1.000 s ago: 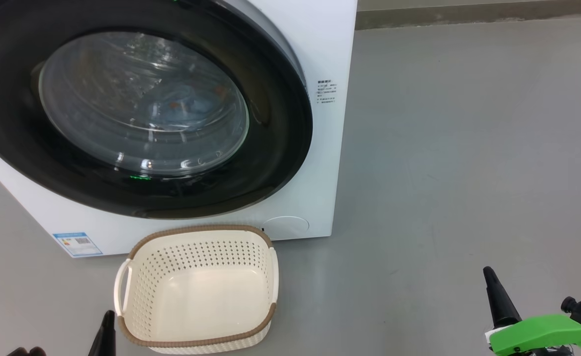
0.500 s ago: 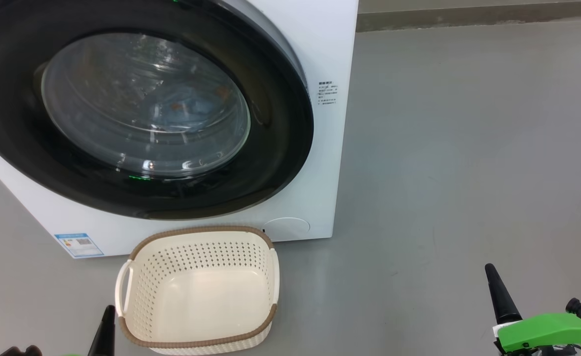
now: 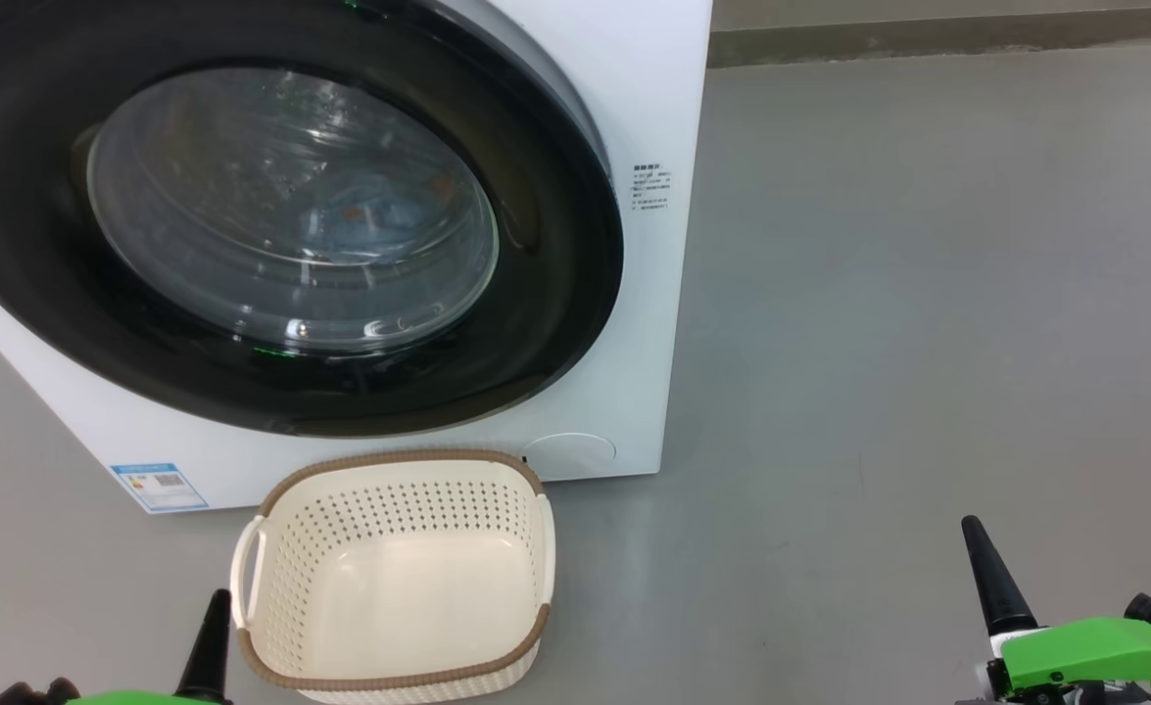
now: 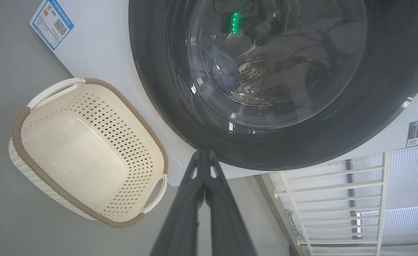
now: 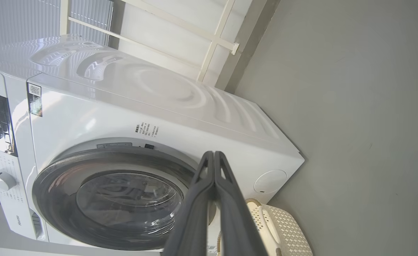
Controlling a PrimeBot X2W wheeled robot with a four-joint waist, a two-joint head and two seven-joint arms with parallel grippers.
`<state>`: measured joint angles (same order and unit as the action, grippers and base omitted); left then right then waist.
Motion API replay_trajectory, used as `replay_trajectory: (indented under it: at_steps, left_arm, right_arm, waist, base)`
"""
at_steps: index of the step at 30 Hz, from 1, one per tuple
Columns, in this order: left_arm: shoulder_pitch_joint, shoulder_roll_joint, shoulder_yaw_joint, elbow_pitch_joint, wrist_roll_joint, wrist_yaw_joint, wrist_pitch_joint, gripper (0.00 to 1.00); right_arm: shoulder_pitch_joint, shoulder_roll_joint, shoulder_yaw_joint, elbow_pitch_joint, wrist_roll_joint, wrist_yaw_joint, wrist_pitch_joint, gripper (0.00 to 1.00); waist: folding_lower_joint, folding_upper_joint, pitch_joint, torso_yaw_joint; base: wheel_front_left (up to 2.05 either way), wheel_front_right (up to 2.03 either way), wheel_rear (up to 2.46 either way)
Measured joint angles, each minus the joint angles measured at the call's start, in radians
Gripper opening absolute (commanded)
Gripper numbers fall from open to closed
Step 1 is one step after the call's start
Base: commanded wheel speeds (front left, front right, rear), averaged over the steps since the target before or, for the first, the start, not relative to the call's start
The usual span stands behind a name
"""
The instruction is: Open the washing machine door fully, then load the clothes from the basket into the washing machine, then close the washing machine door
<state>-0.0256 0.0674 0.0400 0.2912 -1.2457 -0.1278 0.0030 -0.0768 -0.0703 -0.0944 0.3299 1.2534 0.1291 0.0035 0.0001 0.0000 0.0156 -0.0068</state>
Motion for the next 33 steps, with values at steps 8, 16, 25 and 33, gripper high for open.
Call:
replay_trajectory:
  at_steps: [8,16,25,33]
  left_arm:
    - [-0.003,-0.006,0.008,-0.004,-0.081,0.000,0.025,0.00]
    - [-0.017,-0.015,0.017,-0.007,-0.157,0.000,0.049,0.00]
    - [-0.023,-0.020,0.029,-0.010,-0.240,0.000,0.072,0.00]
    - [-0.034,-0.025,0.036,-0.015,-0.315,0.000,0.097,0.00]
  right_arm:
    - [0.000,0.003,-0.010,-0.013,0.072,0.000,0.023,0.00]
    - [-0.001,0.007,-0.017,-0.024,0.147,0.000,0.048,0.00]
    - [-0.001,0.013,-0.025,-0.035,0.237,0.000,0.071,0.00]
    - [-0.001,0.019,-0.036,-0.049,0.310,0.000,0.093,0.00]
  waist:
    - [0.0000,0.0000,-0.003,0.001]
    - [0.0000,0.0000,-0.006,0.003]
    - [0.0000,0.0000,-0.009,0.005]
    - [0.0000,0.0000,-0.011,0.006]
  base:
    - [0.00,0.00,0.00]
    - [0.00,0.00,0.00]
    - [0.00,0.00,0.00]
    - [0.00,0.00,0.00]
